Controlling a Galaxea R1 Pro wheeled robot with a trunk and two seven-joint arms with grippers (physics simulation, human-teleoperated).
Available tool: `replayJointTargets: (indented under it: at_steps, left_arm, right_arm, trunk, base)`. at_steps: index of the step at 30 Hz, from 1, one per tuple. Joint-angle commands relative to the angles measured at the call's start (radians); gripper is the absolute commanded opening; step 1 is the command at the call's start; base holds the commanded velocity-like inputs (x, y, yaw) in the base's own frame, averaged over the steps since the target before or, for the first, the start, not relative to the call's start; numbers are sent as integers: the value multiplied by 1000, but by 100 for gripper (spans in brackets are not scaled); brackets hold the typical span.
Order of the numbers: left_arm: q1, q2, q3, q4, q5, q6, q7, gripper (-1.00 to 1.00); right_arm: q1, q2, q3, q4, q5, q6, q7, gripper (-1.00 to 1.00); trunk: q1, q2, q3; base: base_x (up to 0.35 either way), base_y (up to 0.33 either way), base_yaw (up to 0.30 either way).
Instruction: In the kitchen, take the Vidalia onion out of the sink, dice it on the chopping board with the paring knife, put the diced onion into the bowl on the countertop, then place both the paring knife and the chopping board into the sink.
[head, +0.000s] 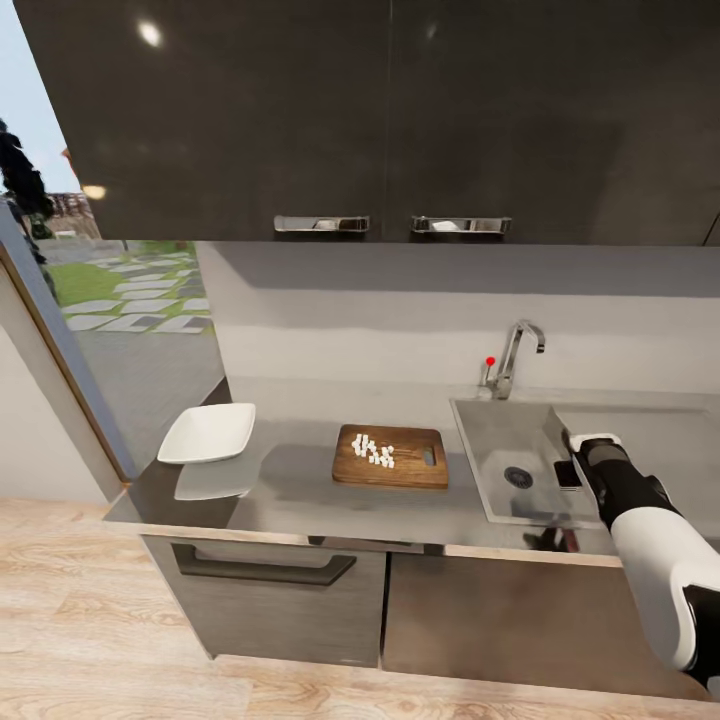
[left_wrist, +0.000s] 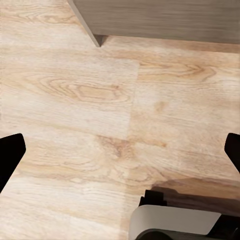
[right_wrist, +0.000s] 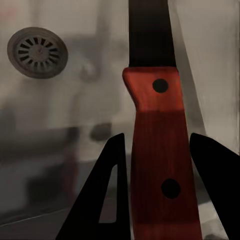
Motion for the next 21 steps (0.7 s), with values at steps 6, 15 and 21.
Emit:
replayJointTargets:
  at_steps: [6, 15, 21]
  left_arm:
    - [-2, 0, -9, 5, 10, -7, 2, 100]
    - [43, 51, -9, 7, 11, -10, -30, 100]
    - [70, 86, -9, 7, 11, -10, -35, 100]
  right_arm:
    - [-5, 8, -2, -6, 4, 21, 4, -100]
    - [-5, 8, -2, 4, 4, 22, 45, -100]
    - [-5, 10, -2, 9, 4, 22, 60, -100]
  trunk:
    - [0, -1, -2]
    - [0, -1, -2]
    - [0, -1, -2]
  base:
    - [51, 25, 0]
    - [17, 10, 0]
    - [0, 0, 0]
